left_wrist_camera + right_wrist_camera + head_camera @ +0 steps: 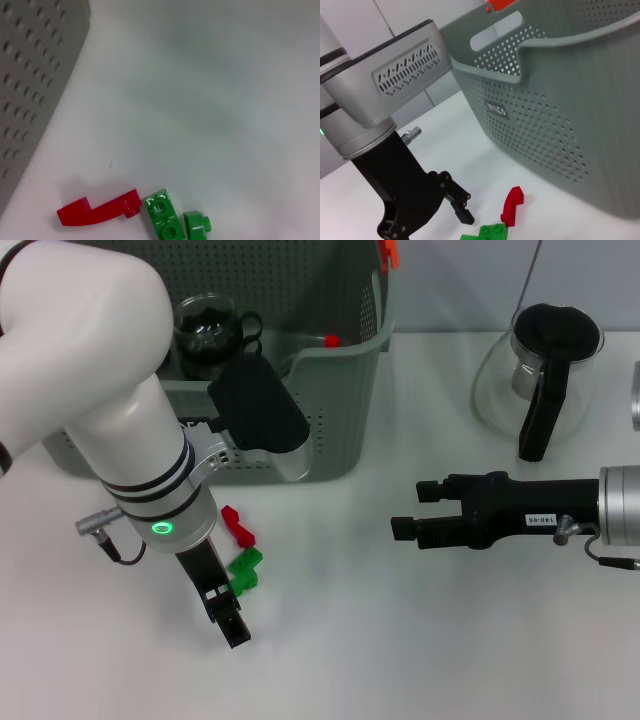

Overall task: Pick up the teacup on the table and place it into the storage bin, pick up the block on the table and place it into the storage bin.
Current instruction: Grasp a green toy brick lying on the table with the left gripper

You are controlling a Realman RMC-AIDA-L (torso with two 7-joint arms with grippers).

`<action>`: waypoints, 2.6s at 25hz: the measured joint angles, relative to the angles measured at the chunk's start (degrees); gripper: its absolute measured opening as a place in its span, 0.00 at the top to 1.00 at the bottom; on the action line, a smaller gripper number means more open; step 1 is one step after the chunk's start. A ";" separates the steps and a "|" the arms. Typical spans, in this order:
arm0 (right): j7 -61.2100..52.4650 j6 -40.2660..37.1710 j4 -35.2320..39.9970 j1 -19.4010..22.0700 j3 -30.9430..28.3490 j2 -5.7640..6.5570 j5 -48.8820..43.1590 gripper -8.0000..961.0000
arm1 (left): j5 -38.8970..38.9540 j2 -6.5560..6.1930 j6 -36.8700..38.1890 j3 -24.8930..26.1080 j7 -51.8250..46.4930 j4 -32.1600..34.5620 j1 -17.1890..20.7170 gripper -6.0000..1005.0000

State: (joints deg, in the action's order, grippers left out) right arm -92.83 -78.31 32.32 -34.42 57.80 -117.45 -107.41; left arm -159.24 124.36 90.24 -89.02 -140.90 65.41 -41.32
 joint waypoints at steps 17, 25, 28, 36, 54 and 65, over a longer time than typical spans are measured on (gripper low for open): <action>0.32 0.00 -0.04 0.34 -0.15 -0.18 0.11 0.08 | -0.02 0.21 0.13 -0.53 -0.55 -1.08 -0.78 0.06; 0.36 0.00 0.06 0.32 -0.18 -0.03 0.10 0.08 | -0.02 0.18 -0.19 -0.75 -1.16 -2.71 -2.06 0.06; 0.41 0.00 0.08 0.32 -0.48 0.05 0.07 0.08 | -0.02 0.17 -0.48 -0.74 -1.17 -3.26 -2.41 0.09; 0.49 0.00 0.17 0.32 -0.70 0.03 -0.14 0.08 | -0.02 0.17 -1.45 -0.71 -1.36 -4.82 -3.55 0.30; 0.54 0.00 0.20 0.32 -0.76 0.03 -0.15 0.08 | 0.53 0.17 -2.20 -0.72 -1.23 -7.04 -5.87 0.31; 0.54 0.10 0.19 0.17 -1.34 0.10 -0.25 0.08 | 0.02 0.14 -2.85 -0.81 -1.30 -7.32 -6.07 0.31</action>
State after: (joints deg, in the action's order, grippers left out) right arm -92.28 -78.21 32.52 -34.26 56.46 -117.35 -107.66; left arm -159.21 124.51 87.39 -89.82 -142.20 58.09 -47.39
